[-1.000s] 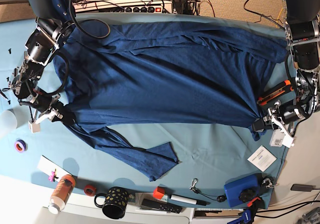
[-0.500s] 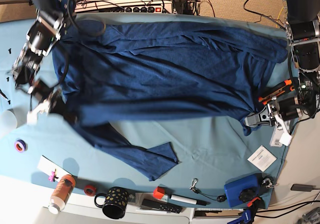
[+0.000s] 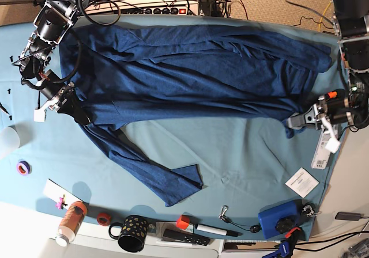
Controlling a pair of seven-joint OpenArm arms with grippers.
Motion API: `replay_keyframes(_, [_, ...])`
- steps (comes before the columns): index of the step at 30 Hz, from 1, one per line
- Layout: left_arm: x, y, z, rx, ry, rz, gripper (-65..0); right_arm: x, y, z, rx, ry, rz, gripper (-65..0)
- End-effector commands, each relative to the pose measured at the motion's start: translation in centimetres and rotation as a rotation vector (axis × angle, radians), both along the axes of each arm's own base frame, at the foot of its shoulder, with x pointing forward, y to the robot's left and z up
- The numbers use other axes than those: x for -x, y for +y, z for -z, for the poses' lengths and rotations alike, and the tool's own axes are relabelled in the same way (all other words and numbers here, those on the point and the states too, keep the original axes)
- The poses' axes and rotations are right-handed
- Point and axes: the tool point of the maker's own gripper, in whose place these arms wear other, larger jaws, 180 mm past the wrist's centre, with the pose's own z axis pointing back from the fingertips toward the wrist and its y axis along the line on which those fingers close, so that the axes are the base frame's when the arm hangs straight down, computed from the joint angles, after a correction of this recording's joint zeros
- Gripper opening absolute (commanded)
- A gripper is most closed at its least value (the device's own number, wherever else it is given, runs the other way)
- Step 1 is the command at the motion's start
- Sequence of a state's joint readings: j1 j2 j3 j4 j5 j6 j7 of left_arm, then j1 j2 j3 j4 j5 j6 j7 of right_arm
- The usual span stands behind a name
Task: Layout the t-shirt on the table in an organized manner, then fold the t-shirt properly
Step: 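Pull both grasped sides apart to stretch the shirt lengthwise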
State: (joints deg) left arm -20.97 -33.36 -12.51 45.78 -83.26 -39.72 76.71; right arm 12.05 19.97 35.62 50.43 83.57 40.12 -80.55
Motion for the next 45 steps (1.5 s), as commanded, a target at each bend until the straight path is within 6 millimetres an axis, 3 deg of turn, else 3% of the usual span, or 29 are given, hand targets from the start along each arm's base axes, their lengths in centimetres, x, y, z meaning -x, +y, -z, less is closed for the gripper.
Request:
replay_keyframes(1, [-1.1,1.5,-2.0,-0.002,-0.060,-0.032,-65.0,-0.8,-1.1,-1.9,0.016,-0.053,0.020,-65.0])
replay_keyframes(10, [0.2,4.6,-1.8,0.009,-0.060,-0.134,-65.0,0.0,-0.9,-2.7,0.079,-0.081,0.001,-65.0])
replay_keyframes(19, [0.8,4.7,-1.4,-0.001,-0.041,-0.122,-65.0,1.4,-0.7,-3.8,0.175,-0.114,-0.030,-65.0])
replay_keyframes(29, [2.9,4.8,0.6,-0.001,0.016,-0.135,-65.0,2.0,-0.9,-2.3,0.228,-0.055,-0.046,-65.0])
replay_keyframes(37, [2.9,4.8,0.7,-0.001,0.016,-0.138,-65.0,2.5,-1.2,-0.5,0.301,0.020,-0.067,-65.0])
replay_keyframes(45, [2.9,4.8,0.7,-0.001,0.016,-0.138,-65.0,2.5,-1.2,-0.5,0.301,0.020,-0.067,-65.0])
